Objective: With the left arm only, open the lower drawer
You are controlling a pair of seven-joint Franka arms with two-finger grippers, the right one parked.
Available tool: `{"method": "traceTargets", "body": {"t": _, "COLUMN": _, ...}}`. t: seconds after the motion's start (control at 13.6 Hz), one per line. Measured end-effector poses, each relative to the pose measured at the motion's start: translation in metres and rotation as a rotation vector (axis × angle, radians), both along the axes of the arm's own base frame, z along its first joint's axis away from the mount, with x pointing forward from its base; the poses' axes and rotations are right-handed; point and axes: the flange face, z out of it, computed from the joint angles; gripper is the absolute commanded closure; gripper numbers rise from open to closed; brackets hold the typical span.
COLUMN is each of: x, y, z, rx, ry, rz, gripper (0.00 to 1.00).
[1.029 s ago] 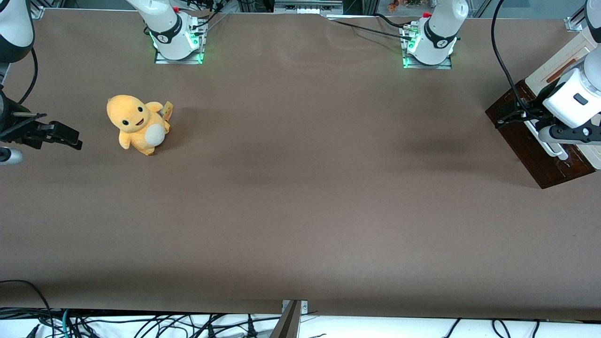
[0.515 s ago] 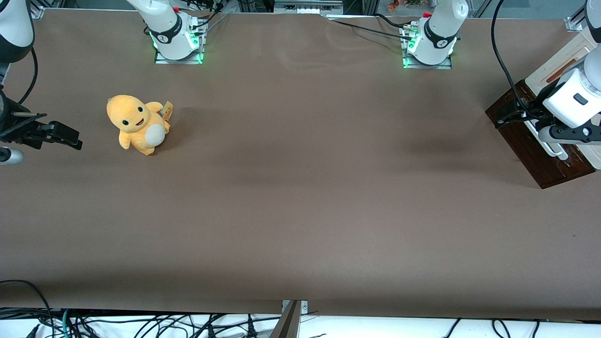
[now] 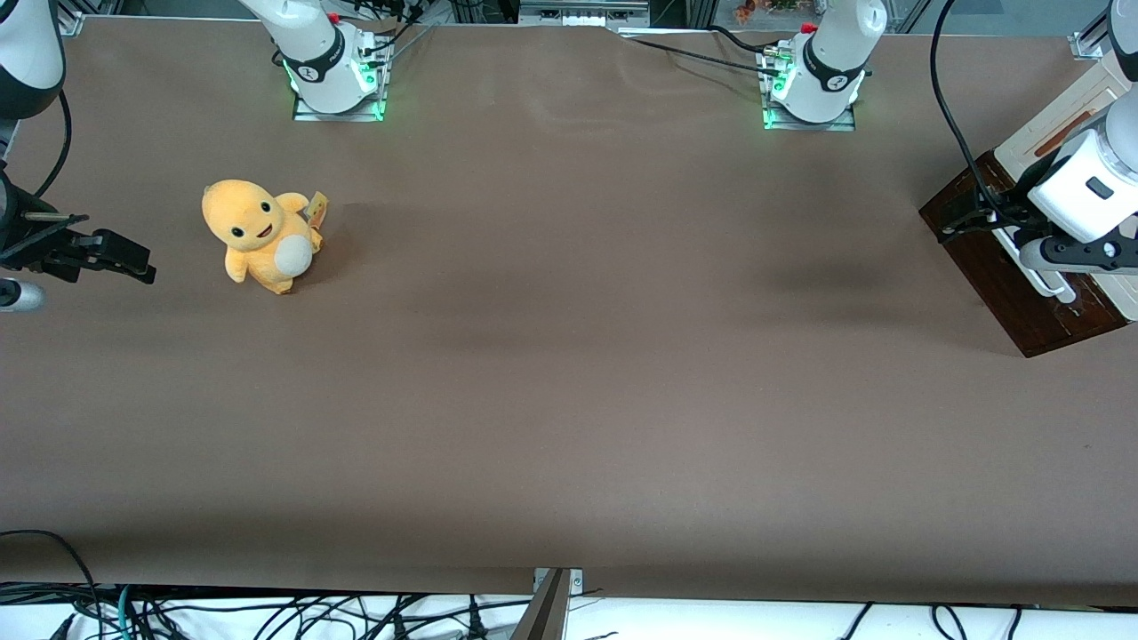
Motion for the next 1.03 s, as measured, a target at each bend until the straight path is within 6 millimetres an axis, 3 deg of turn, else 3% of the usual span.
{"method": "traceTargets", "body": {"t": 0.22, "x": 0.005, "y": 0.006, "z": -0.012, "rx": 0.001, "ry": 0.021, "rz": 0.027, "gripper": 0.00}}
{"method": "traceTargets", "body": {"t": 0.51, "x": 0.018, "y": 0.008, "z": -0.050, "rx": 0.023, "ry": 0.088, "rz": 0.114, "gripper": 0.00}}
{"method": "traceTargets", "body": {"t": 0.81, "x": 0.027, "y": 0.014, "z": -0.121, "rx": 0.176, "ry": 0.251, "rz": 0.160, "gripper": 0.00}}
{"method": "traceTargets", "body": {"t": 1.03, "x": 0.035, "y": 0.031, "z": -0.182, "rx": 0.362, "ry": 0.343, "rz": 0.186, "gripper": 0.00}}
